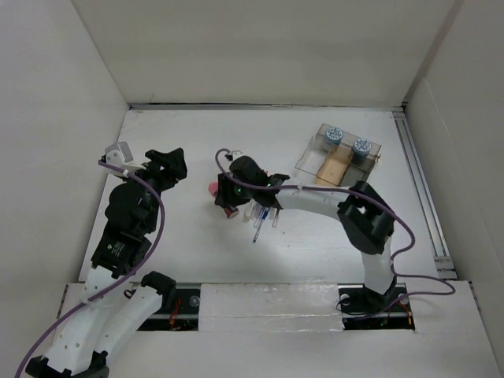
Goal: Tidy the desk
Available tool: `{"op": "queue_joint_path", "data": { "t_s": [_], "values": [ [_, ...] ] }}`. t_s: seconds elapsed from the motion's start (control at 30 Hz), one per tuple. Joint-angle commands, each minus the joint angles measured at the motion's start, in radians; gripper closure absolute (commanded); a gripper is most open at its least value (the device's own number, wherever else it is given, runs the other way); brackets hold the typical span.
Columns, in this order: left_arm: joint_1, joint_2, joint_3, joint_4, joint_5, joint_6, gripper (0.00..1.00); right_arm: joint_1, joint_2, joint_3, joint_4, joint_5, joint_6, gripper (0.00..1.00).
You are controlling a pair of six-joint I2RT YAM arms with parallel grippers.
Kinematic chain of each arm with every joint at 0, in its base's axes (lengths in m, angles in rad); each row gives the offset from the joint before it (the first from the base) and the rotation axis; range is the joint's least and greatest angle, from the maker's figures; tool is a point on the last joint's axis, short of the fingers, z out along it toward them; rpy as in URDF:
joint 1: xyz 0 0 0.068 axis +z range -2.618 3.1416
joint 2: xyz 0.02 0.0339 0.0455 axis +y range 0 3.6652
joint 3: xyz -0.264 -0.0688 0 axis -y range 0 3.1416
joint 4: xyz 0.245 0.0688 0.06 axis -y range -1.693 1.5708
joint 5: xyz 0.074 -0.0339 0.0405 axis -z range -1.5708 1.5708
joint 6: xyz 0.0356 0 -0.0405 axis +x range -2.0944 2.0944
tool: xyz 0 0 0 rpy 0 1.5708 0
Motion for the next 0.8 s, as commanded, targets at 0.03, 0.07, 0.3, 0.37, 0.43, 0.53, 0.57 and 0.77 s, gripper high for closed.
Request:
{"op": "queue_joint_path", "data": {
  "t_s": [0.03, 0.07, 0.3, 0.37, 0.43, 0.53, 0.57, 0.77],
  "values": [
    [0.005, -0.005, 0.001, 0.035, 0.014, -0.002, 0.31, -0.138, -0.252, -0.086, 0.291, -0.065, 0.175, 0.81],
    [0.005, -0.005, 0.001, 0.038, 0.017, 0.000, 0.31, -0.196, -0.308, -0.111, 0.304, -0.049, 0.200, 0.81],
    [0.005, -0.008, 0.001, 0.037, 0.038, 0.000, 0.31, -0.434, -0.464, -0.364, 0.391, 0.164, 0.388, 0.81],
    [0.005, -0.002, 0.009, 0.021, 0.042, 0.000, 0.31, -0.517, -0.472, -0.410, 0.388, 0.189, 0.402, 0.81],
    [0.005, -0.012, 0.001, 0.035, 0.045, 0.000, 0.31, -0.583, -0.459, -0.422, 0.376, 0.177, 0.405, 0.81],
    [0.005, -0.005, 0.001, 0.031, 0.052, 0.001, 0.31, -0.623, -0.447, -0.419, 0.344, 0.192, 0.402, 0.81],
    [0.005, -0.002, 0.006, 0.027, 0.054, 0.001, 0.31, -0.623, -0.443, -0.428, 0.344, 0.198, 0.398, 0.81],
    [0.005, 0.004, 0.003, 0.032, 0.060, 0.003, 0.31, -0.670, -0.406, -0.439, 0.351, 0.206, 0.398, 0.77]
  ]
}}
